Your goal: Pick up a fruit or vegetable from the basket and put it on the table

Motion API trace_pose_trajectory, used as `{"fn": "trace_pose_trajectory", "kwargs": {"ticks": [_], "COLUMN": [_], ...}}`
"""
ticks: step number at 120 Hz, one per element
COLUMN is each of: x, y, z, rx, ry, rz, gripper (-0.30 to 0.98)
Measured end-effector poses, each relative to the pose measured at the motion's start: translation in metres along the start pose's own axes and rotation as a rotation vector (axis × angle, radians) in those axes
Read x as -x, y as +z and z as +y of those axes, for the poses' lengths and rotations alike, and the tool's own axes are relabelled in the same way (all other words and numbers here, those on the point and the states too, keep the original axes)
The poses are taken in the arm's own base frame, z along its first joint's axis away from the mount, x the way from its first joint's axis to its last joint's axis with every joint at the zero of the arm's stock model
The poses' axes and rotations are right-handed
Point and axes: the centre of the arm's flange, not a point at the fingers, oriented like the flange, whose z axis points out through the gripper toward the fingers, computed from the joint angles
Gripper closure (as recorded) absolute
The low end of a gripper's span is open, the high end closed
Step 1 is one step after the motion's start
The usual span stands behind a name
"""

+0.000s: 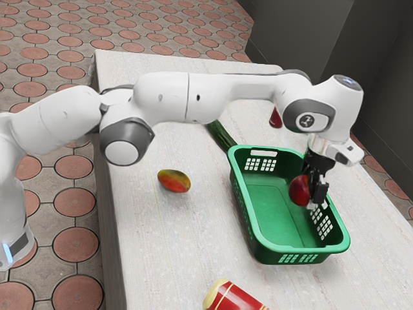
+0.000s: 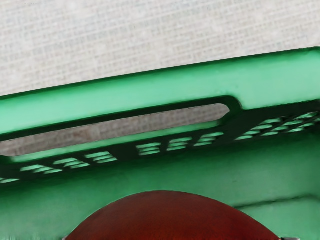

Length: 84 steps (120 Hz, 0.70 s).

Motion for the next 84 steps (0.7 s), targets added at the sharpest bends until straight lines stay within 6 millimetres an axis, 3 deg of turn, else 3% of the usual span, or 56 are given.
{"fn": "trace_pose_trajectory", "kwargs": {"ticks": [19, 33, 51, 60, 84], "x": [0.008, 0.015, 0.026, 0.031, 0.038], "y": [-0.039, -0.047, -0.053, -0.052, -0.032], "z": [0.069, 0.129, 0.194, 0.218, 0.255], "rx": [0.002, 0.007, 0.016, 0.018, 0.019], "ry": [0.093, 0.174, 0.263, 0.296, 0.346], "rz": [0.039, 0.048, 0.061, 0.060, 0.040], "gripper": [0.44, 0.39, 0.48, 0.51, 0.53]}}
